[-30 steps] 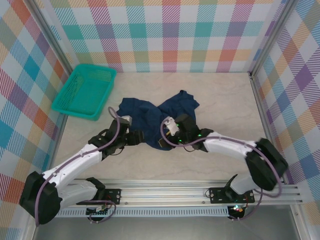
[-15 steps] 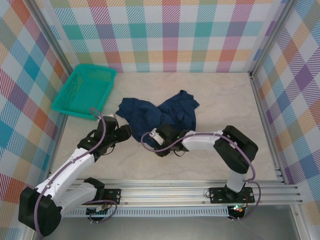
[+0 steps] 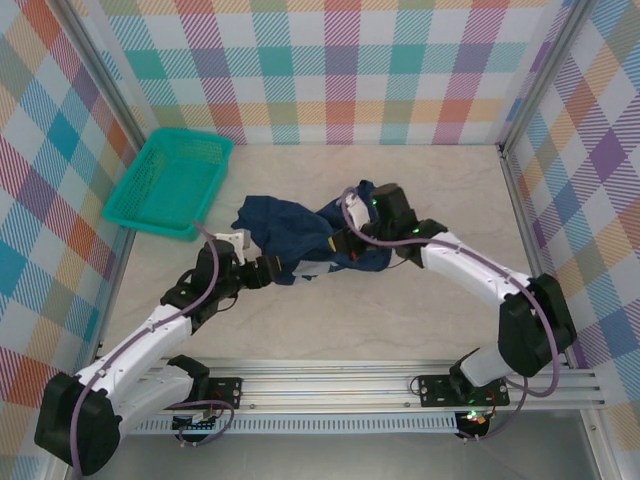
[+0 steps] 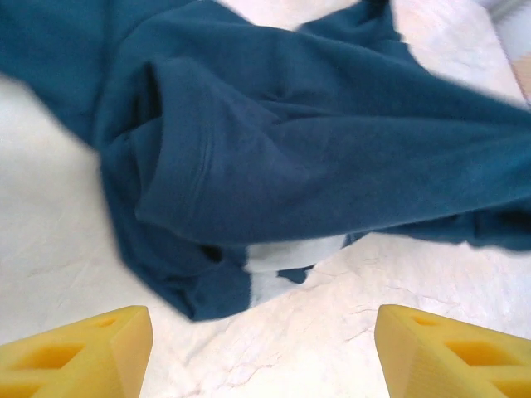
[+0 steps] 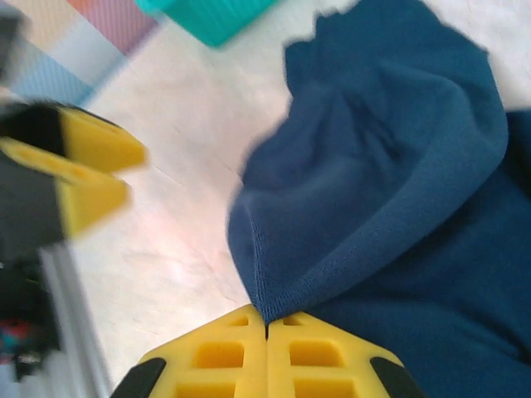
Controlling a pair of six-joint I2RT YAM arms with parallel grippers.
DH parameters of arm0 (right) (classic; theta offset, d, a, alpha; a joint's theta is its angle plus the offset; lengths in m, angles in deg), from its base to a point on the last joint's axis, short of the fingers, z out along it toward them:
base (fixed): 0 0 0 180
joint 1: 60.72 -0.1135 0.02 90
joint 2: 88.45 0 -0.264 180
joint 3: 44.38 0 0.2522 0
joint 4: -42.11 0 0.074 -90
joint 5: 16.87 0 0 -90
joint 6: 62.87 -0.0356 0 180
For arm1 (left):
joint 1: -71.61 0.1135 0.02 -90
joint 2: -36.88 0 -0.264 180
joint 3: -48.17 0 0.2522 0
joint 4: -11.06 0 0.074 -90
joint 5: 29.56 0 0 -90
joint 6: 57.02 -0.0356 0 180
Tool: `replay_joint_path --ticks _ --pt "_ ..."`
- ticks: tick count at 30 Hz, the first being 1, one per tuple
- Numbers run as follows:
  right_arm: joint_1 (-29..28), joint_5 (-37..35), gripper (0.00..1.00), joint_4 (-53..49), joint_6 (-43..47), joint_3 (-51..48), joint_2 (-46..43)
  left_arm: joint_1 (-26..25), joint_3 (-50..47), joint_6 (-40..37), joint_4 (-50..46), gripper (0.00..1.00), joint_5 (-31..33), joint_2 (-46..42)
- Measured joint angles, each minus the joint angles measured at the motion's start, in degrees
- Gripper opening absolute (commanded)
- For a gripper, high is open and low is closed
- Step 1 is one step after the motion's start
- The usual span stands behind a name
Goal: Fold the inside-out t-shirt
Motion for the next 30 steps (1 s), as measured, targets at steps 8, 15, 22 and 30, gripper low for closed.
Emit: replay_joint_path --ticks 8,15,22,30 --pt "4.66 11.19 0.00 -1.55 -6.12 1.11 0.48 -6.78 6.97 -14.29 3.30 0.75 0.37 10.99" --pt "4.76 13.88 0.00 -1.77 -8.26 1.18 1.44 -9.01 16.22 -20.33 4.83 0.48 3.80 26.29" --pt "4.96 4.07 0.00 -7.91 -5.14 1.18 0.04 -7.80 27.39 -18.51 -1.57 0.00 -0.70 34.84" --pt "4.20 -9.94 0.00 -11.26 3.43 0.28 -13.73 -8.96 31.54 -8.00 -13.97 0.00 -23.69 23.43"
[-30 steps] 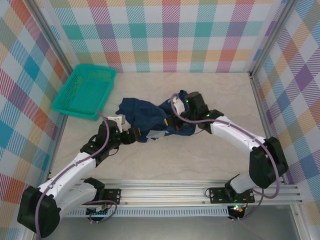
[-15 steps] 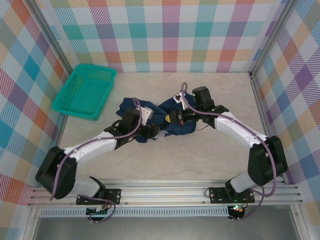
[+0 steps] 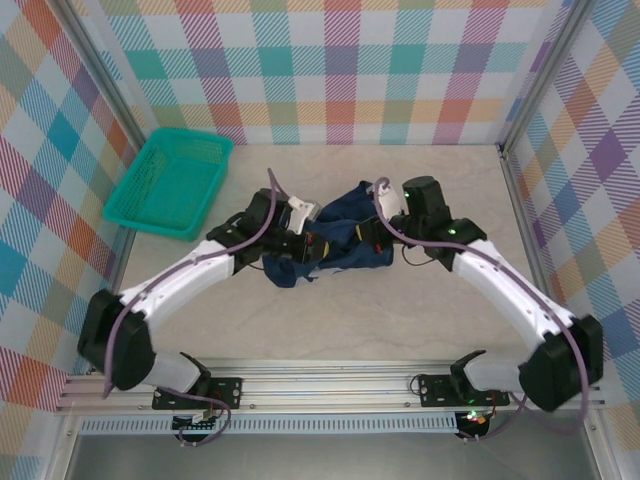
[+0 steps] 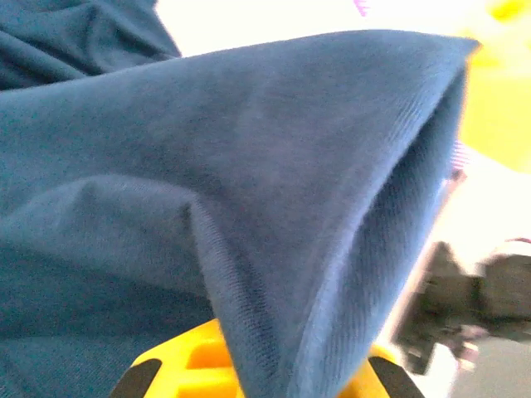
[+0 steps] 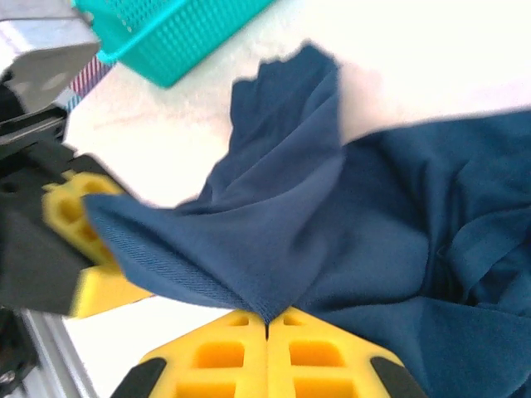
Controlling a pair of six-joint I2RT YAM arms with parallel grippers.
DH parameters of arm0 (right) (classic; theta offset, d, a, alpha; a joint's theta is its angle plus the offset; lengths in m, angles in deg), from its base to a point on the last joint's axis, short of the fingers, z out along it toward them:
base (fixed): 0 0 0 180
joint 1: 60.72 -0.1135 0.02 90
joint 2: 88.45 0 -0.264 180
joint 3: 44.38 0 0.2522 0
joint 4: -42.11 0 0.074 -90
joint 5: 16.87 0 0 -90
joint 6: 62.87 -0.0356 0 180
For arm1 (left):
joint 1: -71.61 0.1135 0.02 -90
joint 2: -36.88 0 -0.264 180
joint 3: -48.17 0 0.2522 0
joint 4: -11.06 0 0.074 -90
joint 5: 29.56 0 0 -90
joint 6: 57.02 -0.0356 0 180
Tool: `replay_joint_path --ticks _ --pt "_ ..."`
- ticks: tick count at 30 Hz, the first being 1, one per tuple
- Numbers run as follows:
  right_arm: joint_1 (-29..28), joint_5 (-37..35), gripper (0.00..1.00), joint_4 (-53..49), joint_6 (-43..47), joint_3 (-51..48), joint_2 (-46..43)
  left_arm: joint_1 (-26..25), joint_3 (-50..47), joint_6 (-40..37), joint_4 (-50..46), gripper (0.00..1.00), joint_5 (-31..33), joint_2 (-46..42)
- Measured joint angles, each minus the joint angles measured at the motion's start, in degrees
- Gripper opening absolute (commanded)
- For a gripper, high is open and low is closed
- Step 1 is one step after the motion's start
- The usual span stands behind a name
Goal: Fold the inside-out t-shirt
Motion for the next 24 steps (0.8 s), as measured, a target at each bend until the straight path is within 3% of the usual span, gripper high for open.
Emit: replay_joint_path --ticks 6,16,24 --pt "-1.03 -1.81 0.00 0.59 2.97 -0.26 -4.66 -0.31 1.20 2.54 -2.73 0.00 -2.47 -9.86" --pt "-2.12 -14.84 0.41 -1.53 -0.31 -1.88 4.83 3.45 1.77 4.90 -5.11 0.00 -2.29 0.85" --pt "-11.08 -17.90 0.62 0.90 -3.43 -12.68 1.99 3.76 1.77 5.27 -5.07 0.00 -2.47 0.98"
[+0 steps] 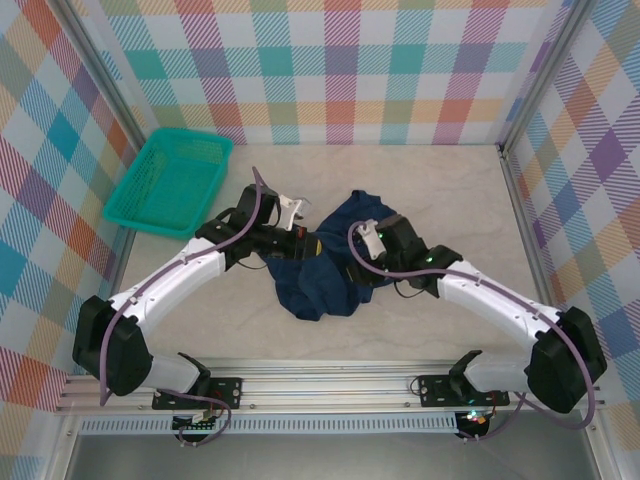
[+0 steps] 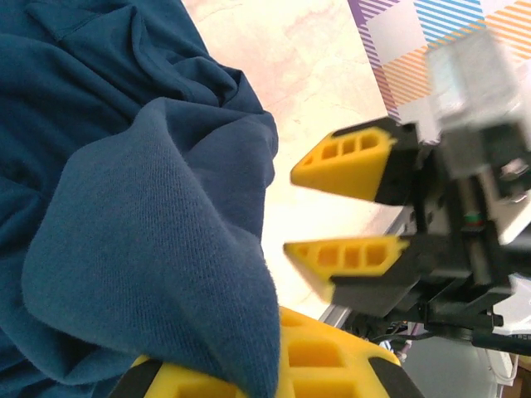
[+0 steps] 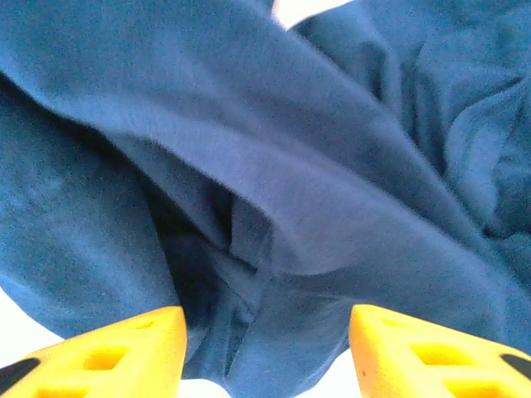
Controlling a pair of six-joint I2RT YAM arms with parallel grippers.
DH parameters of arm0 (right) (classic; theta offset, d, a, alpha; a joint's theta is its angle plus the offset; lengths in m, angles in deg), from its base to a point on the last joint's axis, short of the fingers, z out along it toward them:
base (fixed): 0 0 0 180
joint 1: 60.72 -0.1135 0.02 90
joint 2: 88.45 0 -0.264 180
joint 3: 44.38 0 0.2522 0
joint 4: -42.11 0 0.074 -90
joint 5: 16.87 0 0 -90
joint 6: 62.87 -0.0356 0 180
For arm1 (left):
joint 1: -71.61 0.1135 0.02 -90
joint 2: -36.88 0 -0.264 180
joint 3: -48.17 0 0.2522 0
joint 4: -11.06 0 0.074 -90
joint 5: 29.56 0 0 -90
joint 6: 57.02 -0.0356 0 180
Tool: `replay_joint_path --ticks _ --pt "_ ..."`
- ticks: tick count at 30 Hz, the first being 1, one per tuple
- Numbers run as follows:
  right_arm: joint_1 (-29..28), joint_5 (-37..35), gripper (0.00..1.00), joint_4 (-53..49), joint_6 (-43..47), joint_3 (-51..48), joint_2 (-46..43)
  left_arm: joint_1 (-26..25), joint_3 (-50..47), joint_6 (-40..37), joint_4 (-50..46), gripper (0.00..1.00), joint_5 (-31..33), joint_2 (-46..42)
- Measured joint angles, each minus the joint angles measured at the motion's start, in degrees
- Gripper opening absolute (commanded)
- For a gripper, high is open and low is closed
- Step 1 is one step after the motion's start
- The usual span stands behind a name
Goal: Fold the inside-out t-shirt
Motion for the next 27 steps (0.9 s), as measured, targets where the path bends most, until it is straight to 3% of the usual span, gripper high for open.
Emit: replay_joint_path --ticks 4,5,9,12,16,20,24,27 --pt "-1.20 -4.11 0.63 3.65 -0.85 -0.13 4.87 0.00 0.00 0.00 -0.02 0.00 -0.04 0.00" --pt "-1.22 -5.44 0.57 5.03 -0.94 0.00 6.88 0.02 0.00 -0.02 -0.09 0.00 -0.02 0.00" --pt "-0.96 -7.85 0.12 7.34 -1.07 2.62 14.53 0.83 -0.90 -0.15 -0.24 0.00 1.40 -0.98" --pt "1.07 -2.97 0.01 8.04 -1.53 3.34 14.40 3.19 -3.21 -0.07 -1.20 0.00 7.28 -3.80" --pt "6.64 12.83 0.00 11.15 -4.46 1.20 7.76 4.48 -5.05 -0.22 -2.60 0.08 18.27 -4.90" --pt "9.66 26.10 0.00 15.37 -9.07 -0.09 3.85 4.50 -4.79 -0.66 -3.04 0.26 27.32 0.68" --pt "11.13 34.12 0.00 19.41 -14.53 -1.77 4.52 3.26 -5.05 -1.18 -4.13 0.49 33.75 3.89" --pt "12.37 37.44 0.00 21.49 -17.70 -2.34 6.29 -1.31 -6.78 -0.87 -3.87 0.59 37.27 -0.59"
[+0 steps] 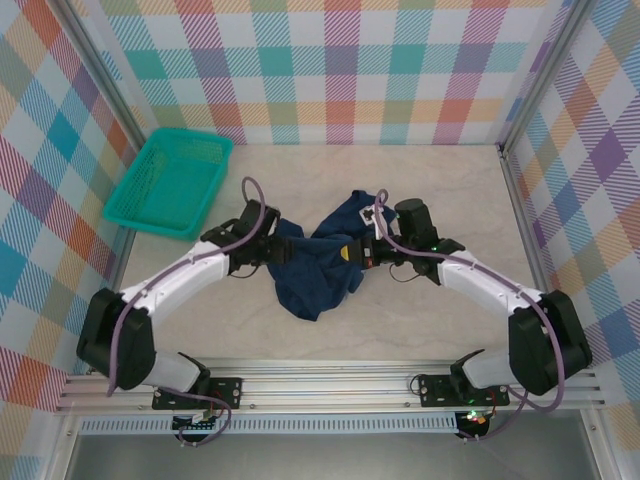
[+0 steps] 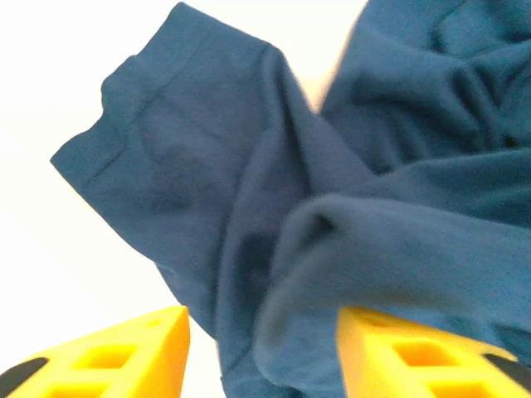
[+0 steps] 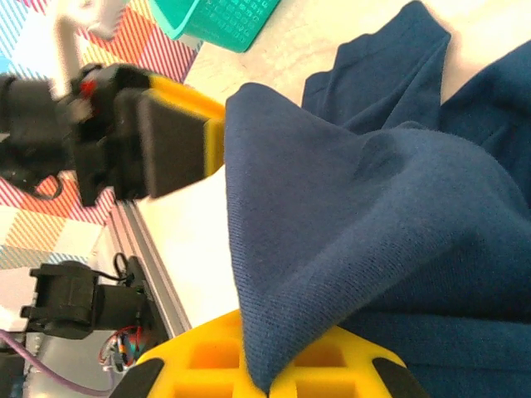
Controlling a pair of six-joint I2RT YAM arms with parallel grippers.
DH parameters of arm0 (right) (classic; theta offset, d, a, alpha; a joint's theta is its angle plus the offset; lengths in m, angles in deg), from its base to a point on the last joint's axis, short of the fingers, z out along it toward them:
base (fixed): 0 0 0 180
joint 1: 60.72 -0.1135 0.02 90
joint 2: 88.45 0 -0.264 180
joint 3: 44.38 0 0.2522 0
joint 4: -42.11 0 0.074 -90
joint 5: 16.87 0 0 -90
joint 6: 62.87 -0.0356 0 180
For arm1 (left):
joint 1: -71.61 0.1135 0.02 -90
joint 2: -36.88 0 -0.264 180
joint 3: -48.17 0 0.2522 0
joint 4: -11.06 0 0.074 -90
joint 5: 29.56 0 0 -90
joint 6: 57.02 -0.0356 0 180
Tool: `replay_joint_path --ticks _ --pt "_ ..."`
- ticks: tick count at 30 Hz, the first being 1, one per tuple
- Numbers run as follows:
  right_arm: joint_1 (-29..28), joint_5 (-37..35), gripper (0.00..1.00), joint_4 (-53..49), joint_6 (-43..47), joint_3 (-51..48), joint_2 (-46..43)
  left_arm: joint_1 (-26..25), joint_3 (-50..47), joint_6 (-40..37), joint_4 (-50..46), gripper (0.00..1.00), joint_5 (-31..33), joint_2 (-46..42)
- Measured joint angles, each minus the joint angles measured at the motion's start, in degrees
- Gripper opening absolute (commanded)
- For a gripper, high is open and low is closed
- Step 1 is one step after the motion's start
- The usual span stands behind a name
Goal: Fold the inside-out t-shirt
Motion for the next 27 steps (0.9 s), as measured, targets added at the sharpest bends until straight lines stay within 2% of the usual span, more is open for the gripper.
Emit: replay_joint_path --ticks 3,6,13,16,22,24,27 --pt "0.72 1.92 0.00 1.79 -1.86 0.00 1.33 -5.86 -3.08 0.28 2.21 0.59 -0.31 -6.91" --pt "1.40 3.39 0.00 2.69 -2.97 0.00 1.75 -9.03 -4.72 -0.46 5.42 0.59 -3.15 -8.66" --pt "2.21 4.50 0.00 3.06 -3.21 -0.02 1.75 -9.97 -1.77 -5.99 9.79 0.56 -6.27 4.02" --pt "2.32 4.50 0.00 3.04 -3.19 -0.02 1.73 -9.97 0.83 -7.65 11.69 0.47 -7.30 8.72" --pt "2.86 3.82 0.00 1.68 -2.45 -0.96 0.74 -9.90 5.35 -9.31 14.71 0.05 -9.77 14.14" --pt "3.10 1.75 0.01 -0.44 -1.11 -1.03 -0.48 -9.84 6.05 -9.22 14.60 0.00 -11.78 14.43" --pt "2.86 -5.57 0.06 -4.50 2.69 -1.03 -3.45 -9.05 6.62 -8.24 13.77 0.00 -17.86 13.00"
